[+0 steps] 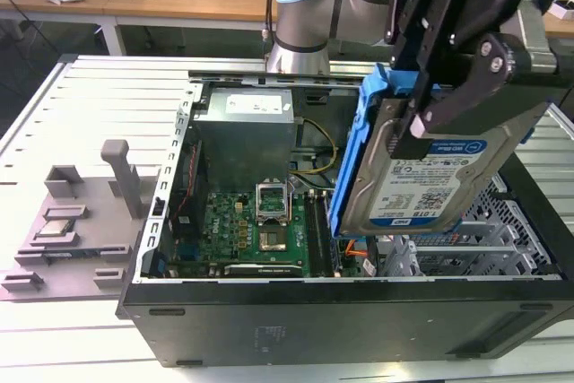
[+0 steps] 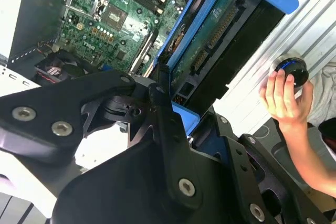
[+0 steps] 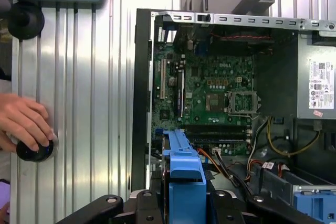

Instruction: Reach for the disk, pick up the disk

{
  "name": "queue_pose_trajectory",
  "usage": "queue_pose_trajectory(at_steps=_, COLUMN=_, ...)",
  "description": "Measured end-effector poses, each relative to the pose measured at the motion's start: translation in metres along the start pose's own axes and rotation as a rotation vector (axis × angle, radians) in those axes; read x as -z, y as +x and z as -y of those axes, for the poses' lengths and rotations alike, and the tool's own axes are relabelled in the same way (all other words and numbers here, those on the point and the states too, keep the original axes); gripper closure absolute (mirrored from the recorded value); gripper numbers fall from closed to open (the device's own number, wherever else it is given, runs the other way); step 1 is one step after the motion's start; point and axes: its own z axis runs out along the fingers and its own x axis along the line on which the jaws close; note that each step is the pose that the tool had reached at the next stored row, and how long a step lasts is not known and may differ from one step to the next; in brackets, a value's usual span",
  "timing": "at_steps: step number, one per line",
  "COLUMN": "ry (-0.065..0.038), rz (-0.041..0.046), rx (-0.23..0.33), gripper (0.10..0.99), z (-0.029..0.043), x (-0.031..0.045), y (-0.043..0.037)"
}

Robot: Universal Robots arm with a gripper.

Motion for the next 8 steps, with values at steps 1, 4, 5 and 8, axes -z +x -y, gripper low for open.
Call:
queue_pose_trajectory(at_steps=1, ry=0.000, rz=0.0000, rx=0.000, gripper=0.718, z=0.0016, x=0.0001, y=0.0000)
queue_pose_trajectory(at_steps=4, ry=0.000, rz=0.0000, rx=0.000, gripper=0.718, z=0.0090, x=0.0003, y=0.0000)
queue_pose_trajectory(at_steps=5, ry=0.000, rz=-0.0001, rx=0.000, gripper=0.718, z=0.0106, x=0.0004, y=0.0000)
queue_pose_trajectory(at_steps=8, ry=0.000, rz=-0.0001, rx=0.000, gripper=0.718, z=0.0206, x=0.0008, y=0.0000)
